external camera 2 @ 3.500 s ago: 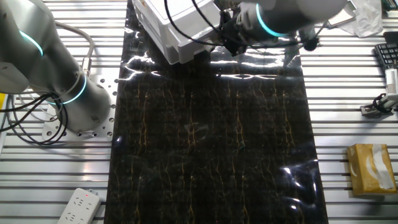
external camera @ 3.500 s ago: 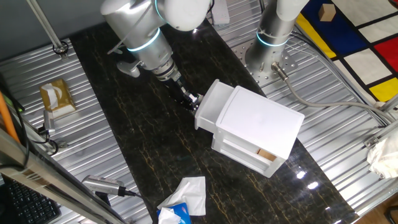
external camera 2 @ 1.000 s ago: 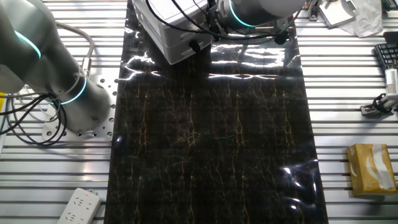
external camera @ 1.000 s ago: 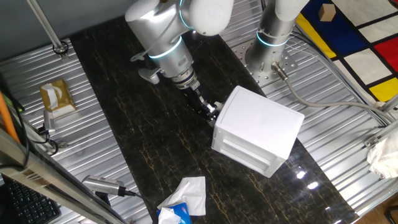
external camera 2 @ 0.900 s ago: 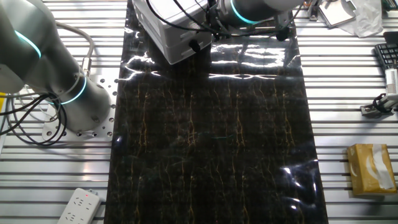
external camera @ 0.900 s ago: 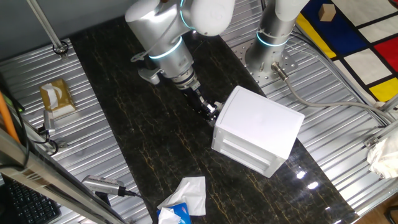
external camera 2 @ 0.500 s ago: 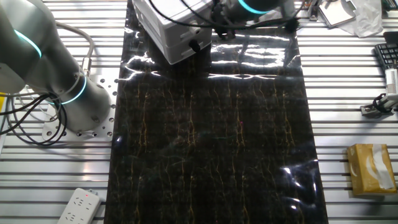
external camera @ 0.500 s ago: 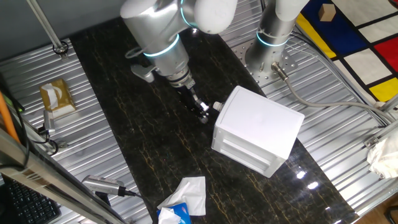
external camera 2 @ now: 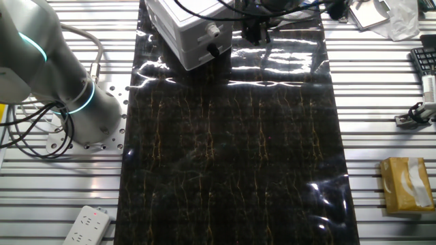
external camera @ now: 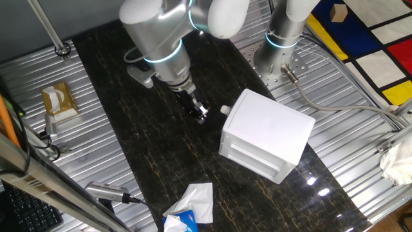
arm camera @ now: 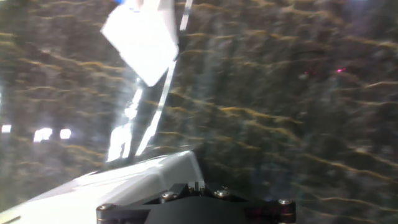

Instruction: Use the gripper to push and close the drawer

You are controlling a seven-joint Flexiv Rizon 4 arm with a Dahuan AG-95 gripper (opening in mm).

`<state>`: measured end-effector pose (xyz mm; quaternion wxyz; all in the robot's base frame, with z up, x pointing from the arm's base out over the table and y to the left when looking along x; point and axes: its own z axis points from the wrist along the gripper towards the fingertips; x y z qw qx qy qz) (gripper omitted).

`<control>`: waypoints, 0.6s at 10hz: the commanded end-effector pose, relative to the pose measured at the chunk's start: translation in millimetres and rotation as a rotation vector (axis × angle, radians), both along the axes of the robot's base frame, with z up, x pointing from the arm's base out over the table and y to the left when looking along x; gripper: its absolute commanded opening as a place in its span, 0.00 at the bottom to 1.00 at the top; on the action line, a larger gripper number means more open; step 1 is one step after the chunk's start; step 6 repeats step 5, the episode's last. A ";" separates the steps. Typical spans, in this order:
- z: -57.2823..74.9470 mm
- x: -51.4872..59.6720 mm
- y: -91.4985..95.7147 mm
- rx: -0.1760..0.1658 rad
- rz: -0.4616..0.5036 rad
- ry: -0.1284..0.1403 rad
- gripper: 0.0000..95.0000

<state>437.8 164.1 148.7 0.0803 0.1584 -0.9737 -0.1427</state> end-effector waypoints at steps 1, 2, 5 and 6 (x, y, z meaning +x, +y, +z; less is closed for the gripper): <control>1.3 -1.3 -3.6 -0.006 0.001 -0.001 0.00; 1.6 -1.8 -5.0 -0.008 0.003 0.000 0.00; 1.8 -0.4 -8.7 -0.003 0.006 0.000 0.00; 1.8 -0.4 -8.7 -0.003 0.006 0.000 0.00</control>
